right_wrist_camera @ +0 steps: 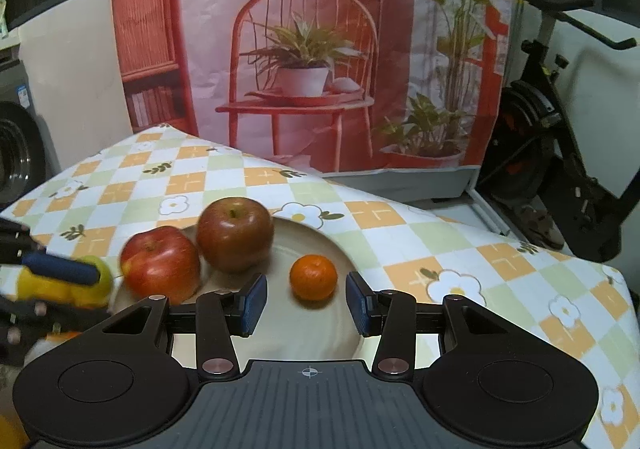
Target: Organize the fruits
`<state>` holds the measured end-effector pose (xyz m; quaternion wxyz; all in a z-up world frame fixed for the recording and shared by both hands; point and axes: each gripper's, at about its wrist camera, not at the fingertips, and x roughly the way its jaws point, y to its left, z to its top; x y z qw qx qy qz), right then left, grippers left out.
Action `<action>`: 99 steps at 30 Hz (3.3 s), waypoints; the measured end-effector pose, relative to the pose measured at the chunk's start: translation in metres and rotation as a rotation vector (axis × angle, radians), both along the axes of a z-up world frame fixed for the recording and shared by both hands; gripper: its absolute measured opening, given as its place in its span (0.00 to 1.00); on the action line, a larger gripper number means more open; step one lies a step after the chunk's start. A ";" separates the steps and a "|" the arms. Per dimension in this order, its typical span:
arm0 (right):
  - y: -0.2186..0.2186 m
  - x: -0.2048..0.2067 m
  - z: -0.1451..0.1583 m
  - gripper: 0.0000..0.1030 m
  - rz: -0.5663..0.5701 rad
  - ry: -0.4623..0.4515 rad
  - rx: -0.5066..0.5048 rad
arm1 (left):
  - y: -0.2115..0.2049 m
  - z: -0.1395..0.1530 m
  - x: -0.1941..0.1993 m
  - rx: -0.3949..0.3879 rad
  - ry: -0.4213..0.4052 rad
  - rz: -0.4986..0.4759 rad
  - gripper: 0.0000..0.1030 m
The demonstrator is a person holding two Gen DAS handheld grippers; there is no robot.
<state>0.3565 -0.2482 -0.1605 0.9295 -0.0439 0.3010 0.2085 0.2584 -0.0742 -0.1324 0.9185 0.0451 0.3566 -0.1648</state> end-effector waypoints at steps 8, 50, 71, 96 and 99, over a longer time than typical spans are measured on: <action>0.001 -0.046 0.006 0.40 -0.026 -0.003 0.037 | 0.028 0.015 -0.020 0.003 -0.040 0.041 0.45; 0.067 -0.215 -0.003 0.50 -0.038 0.015 0.025 | 0.100 -0.003 -0.137 -0.111 -0.021 0.165 0.45; 0.090 -0.234 -0.008 0.54 0.046 0.014 -0.053 | 0.104 -0.026 -0.145 -0.145 0.011 0.148 0.45; 0.083 -0.236 -0.019 0.55 0.058 0.074 -0.070 | 0.084 -0.042 -0.123 -0.275 0.101 0.036 0.43; 0.083 -0.236 -0.020 0.55 0.066 0.082 -0.068 | 0.085 -0.043 -0.122 -0.289 0.110 0.039 0.43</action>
